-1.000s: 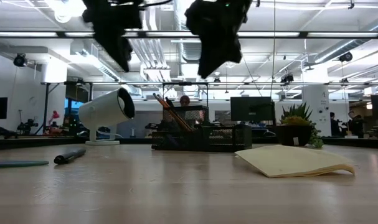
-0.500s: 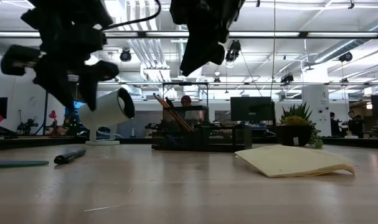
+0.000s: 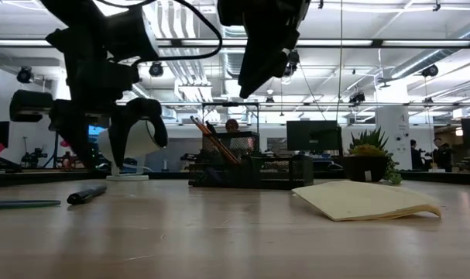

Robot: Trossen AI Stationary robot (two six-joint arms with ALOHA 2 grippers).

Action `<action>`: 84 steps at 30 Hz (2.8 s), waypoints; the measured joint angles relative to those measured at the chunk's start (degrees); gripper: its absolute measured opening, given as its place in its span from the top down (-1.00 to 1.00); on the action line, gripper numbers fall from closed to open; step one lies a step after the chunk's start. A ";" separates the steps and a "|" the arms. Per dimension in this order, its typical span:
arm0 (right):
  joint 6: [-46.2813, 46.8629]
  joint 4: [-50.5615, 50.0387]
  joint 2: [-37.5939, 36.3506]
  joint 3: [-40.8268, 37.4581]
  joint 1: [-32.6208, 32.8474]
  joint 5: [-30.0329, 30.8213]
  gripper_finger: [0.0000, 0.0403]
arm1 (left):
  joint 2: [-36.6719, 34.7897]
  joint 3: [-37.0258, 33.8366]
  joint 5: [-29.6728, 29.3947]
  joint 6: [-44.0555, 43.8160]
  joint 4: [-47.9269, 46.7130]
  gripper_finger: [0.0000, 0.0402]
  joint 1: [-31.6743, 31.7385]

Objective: Pick and place office supplies into organizer
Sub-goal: Put the black pen into the black desk organizer

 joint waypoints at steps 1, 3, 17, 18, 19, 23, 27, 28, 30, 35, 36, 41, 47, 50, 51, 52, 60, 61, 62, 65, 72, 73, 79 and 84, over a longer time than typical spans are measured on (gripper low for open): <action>0.00 -0.07 0.00 0.00 -0.03 0.05 0.18 | 0.50 0.22 0.06 0.12 0.14 0.17 0.00; 0.00 -0.20 0.00 -0.04 -0.03 0.05 0.16 | 1.59 0.54 1.09 0.16 0.04 0.17 0.00; -1.01 -0.24 0.00 -0.07 -0.03 0.05 0.21 | 8.09 0.91 2.71 1.27 2.21 0.46 -0.35; -0.99 -0.28 0.00 -0.07 -0.03 0.05 0.21 | 8.58 0.82 2.51 1.25 2.23 0.50 -0.35; -1.01 -0.33 0.00 -0.07 -0.05 0.05 0.21 | 9.03 0.89 2.58 1.23 2.30 0.53 -0.35; -0.98 -0.71 0.00 -0.11 -0.03 0.05 0.22 | 10.41 1.17 2.58 1.23 2.26 0.63 -0.35; -0.98 -0.83 0.00 -0.11 -0.03 0.06 0.23 | 10.55 1.06 2.17 1.23 2.53 0.70 -0.43; -0.99 -0.84 0.00 -0.11 -0.05 0.07 0.23 | 10.55 1.04 2.09 1.05 2.61 0.72 -0.44; -1.01 -0.80 0.00 -0.23 -0.05 0.28 0.23 | 10.57 1.03 1.83 0.79 2.68 0.77 -0.42; -1.01 -1.17 0.00 -0.52 -0.05 1.46 0.23 | 10.60 0.88 1.28 0.71 3.35 0.94 -0.39; -1.01 -1.34 0.00 -0.52 -0.05 1.53 0.23 | 10.62 0.84 0.93 0.44 3.72 0.94 -0.39; -0.83 -3.42 0.00 -1.03 -0.05 1.58 0.23 | 10.69 1.28 -1.07 -1.65 5.31 0.94 -0.36; -1.04 -3.59 0.00 -3.39 0.13 1.58 0.23 | 9.80 2.15 -3.94 -4.76 6.97 0.95 -0.29; -1.92 -2.29 0.00 -4.45 0.38 1.58 0.23 | 7.76 2.20 -4.70 -6.28 7.72 0.95 -0.17; -1.95 -1.52 0.00 -4.71 0.40 1.58 0.23 | 6.93 2.26 -4.54 -6.80 7.95 0.95 -0.19; -1.92 -0.71 0.00 -4.89 0.40 1.58 0.23 | 6.23 2.28 -4.47 -7.54 7.87 0.95 -0.21; -0.57 8.26 0.00 -5.60 0.34 1.58 0.23 | -0.13 2.31 -6.15 -13.60 9.56 0.96 -0.17; -0.55 9.15 0.00 -5.61 0.34 1.54 0.23 | -0.50 2.31 -7.24 -14.15 9.73 0.96 -0.16; -0.24 9.90 0.00 -5.65 0.34 1.58 0.23 | -0.83 2.31 -8.30 -14.45 10.27 0.96 -0.10; 3.11 11.29 0.00 -5.66 0.33 1.59 0.23 | -1.56 2.31 -11.13 -15.73 12.05 0.96 0.09; 7.39 11.43 0.00 -5.70 0.38 9.18 0.23 | -1.62 2.35 -13.52 -16.00 15.81 0.96 0.28; 7.99 11.43 0.00 -5.70 0.42 10.35 0.23 | -1.62 2.35 -13.54 -16.04 15.92 0.96 0.28; 8.53 11.79 0.00 -5.70 0.38 12.53 0.23 | -1.69 2.35 -13.53 -16.08 16.51 0.96 0.31; 8.46 9.71 0.00 -5.70 0.38 14.63 0.23 | -1.78 2.35 -13.48 -16.09 16.74 0.96 0.31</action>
